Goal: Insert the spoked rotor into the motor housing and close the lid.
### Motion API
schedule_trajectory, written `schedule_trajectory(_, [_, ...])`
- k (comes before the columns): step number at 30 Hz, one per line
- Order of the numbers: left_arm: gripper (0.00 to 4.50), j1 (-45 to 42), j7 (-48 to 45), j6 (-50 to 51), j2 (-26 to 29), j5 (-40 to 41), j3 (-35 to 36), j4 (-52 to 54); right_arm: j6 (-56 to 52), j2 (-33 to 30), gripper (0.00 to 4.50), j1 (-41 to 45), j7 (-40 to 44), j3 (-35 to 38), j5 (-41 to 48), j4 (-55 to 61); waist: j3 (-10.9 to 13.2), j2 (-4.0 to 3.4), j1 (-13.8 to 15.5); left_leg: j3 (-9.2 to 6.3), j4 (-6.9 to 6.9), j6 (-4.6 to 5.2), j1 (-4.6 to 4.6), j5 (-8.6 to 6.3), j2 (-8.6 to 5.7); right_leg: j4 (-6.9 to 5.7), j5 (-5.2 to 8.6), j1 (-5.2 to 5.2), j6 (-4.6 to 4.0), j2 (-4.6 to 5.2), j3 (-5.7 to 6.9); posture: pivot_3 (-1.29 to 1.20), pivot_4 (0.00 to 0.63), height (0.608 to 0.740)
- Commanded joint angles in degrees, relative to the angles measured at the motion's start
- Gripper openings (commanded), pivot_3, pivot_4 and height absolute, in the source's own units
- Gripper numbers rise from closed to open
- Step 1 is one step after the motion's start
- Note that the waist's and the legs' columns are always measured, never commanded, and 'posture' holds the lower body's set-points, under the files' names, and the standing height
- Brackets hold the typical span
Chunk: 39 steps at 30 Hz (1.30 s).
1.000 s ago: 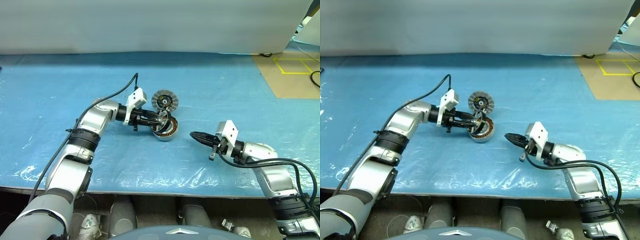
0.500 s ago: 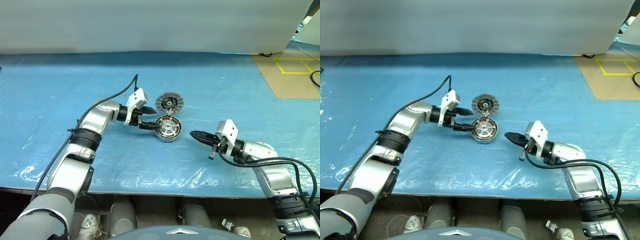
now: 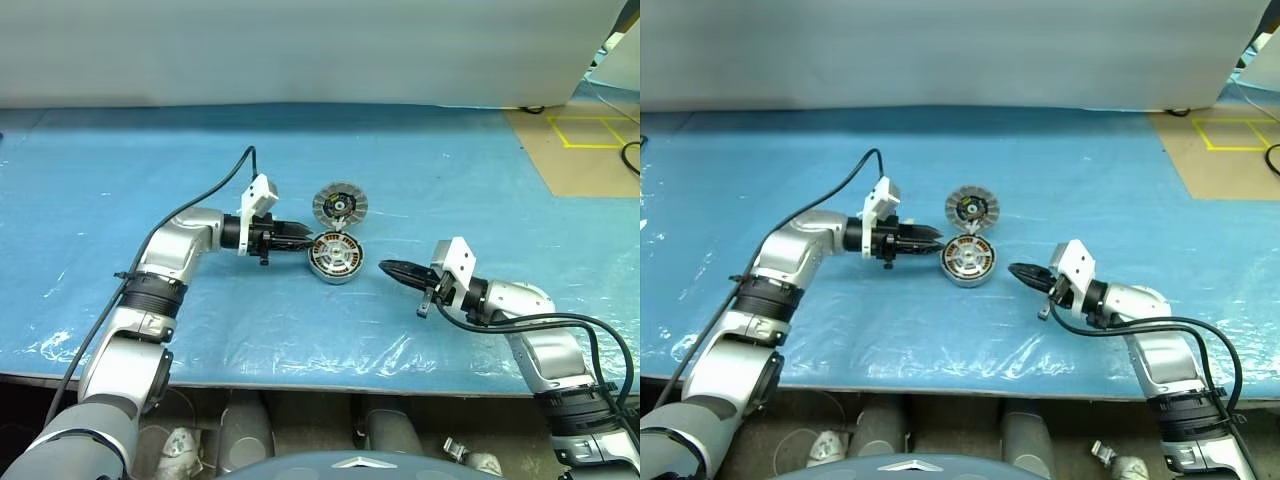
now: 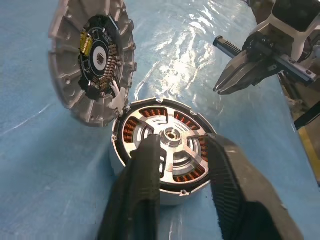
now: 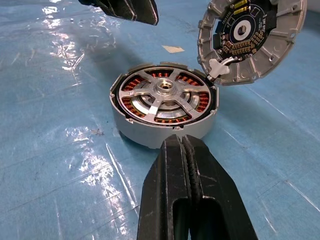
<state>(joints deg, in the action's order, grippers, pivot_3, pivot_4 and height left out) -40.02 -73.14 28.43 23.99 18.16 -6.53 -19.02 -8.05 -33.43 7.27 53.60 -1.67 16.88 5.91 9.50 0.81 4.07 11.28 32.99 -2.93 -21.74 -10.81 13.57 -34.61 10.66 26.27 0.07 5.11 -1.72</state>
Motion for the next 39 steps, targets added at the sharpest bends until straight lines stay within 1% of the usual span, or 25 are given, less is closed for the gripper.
schedule_trajectory(1, [0.24, 0.94, 2.27, -0.57, -0.89, 1.32, 0.88, 3.67, 0.82, -0.22, 0.00, 0.79, -0.08, 1.01, 0.61, 1.79, 0.00, 0.00, 0.00, 0.00, 0.00, 0.00, 0.00, 0.00, 0.00, 0.00, 0.00, 0.00, 0.00, 0.00, 0.00, 0.00, 0.150, 0.740])
schedule_trajectory(2, [0.02, 1.10, 3.76, -1.62, -1.92, 0.78, 0.53, 3.61, 0.72, -0.22, 0.00, 0.80, -0.07, 0.99, 0.68, 1.89, 0.00, 0.00, 0.03, 0.00, 0.00, 0.00, 0.00, 0.00, 0.00, 0.00, 0.00, 0.00, 0.00, 0.00, 0.00, 0.00, 0.150, 0.740])
schedule_trajectory(6, [0.02, 1.49, 7.10, -4.37, -5.52, -0.60, -1.38, 3.43, 0.40, -0.16, 0.00, 0.78, -0.17, 0.99, 0.85, 2.26, 0.00, 0.01, 0.05, 0.00, 0.00, 0.00, -0.03, 0.00, -0.04, 0.03, 0.00, -0.01, 0.00, 0.00, 0.02, 0.00, 0.150, 0.740])
schedule_trajectory(11, [0.02, 1.21, 10.16, -9.36, -8.84, -4.50, -4.72, -0.43, -0.04, -0.26, 0.00, 0.10, -0.61, 1.20, 0.99, 3.27, 0.01, 0.01, -0.10, 0.00, 0.00, 0.00, -0.04, 0.00, 0.02, 0.04, 0.01, 0.02, 0.01, -0.01, 0.00, 0.00, 0.150, 0.740])
schedule_trajectory(15, [0.02, 0.39, 13.67, -14.22, -10.30, -8.28, -6.03, -5.15, -0.40, -0.49, 0.00, -0.49, -1.00, 1.43, 1.13, 4.05, 0.01, 0.02, -0.10, 0.00, 0.00, 0.01, -0.03, 0.00, 0.02, 0.04, 0.01, 0.02, 0.03, -0.01, 0.00, 0.00, 0.150, 0.740])
schedule_trajectory(20, [0.02, 0.99, 15.64, -16.24, -10.44, -12.00, -8.21, -8.80, -0.89, -0.64, 0.00, -0.72, -1.40, 1.57, 1.23, 4.73, 0.01, 0.02, 0.05, -0.01, 0.00, 0.01, -0.02, 0.00, -0.06, 0.06, 0.02, -0.02, 0.04, 0.00, 0.01, 0.00, 0.150, 0.740])
schedule_trajectory(28, [0.02, 2.80, 13.00, -15.25, -11.07, -8.85, -7.32, -5.67, -1.59, -0.77, 0.00, -0.23, -1.13, 1.38, 1.48, 4.97, 0.00, 0.02, 0.05, -0.02, 0.00, 0.01, 0.02, -0.01, -0.04, 0.07, 0.03, -0.07, 0.06, 0.00, 0.01, 0.00, 0.150, 0.740])
schedule_trajectory(34, [0.02, 2.93, 8.54, -14.40, -11.22, -2.06, -3.50, -1.58, -1.59, -0.56, 0.00, 0.09, -0.95, 1.07, 1.42, 4.73, 0.01, 0.02, 0.03, -0.02, -0.03, 0.01, -0.06, -0.01, -0.05, 0.12, 0.03, -0.01, 0.07, 0.00, 0.03, 0.00, 0.150, 0.740])
schedule_trajectory(37, [0.02, 3.04, 6.27, -13.16, -10.31, 1.37, -1.51, 0.43, -1.53, -0.51, 0.00, -0.04, -0.93, 1.01, 1.40, 4.86, 0.01, 0.02, -0.04, -0.02, -0.03, 0.01, -0.10, -0.01, 0.01, 0.10, 0.03, 0.05, 0.06, 0.00, 0.02, 0.00, 0.150, 0.740])
schedule_trajectory(39, [0.02, 2.62, 6.00, -12.48, -8.87, 1.66, -0.83, 0.77, -1.73, -0.49, 0.00, -0.18, -0.96, 1.00, 1.55, 5.24, 0.01, 0.02, -0.06, -0.02, -0.03, 0.01, -0.07, -0.01, 0.03, 0.09, 0.03, 0.04, 0.06, 0.00, 0.02, 0.00, 0.150, 0.740])
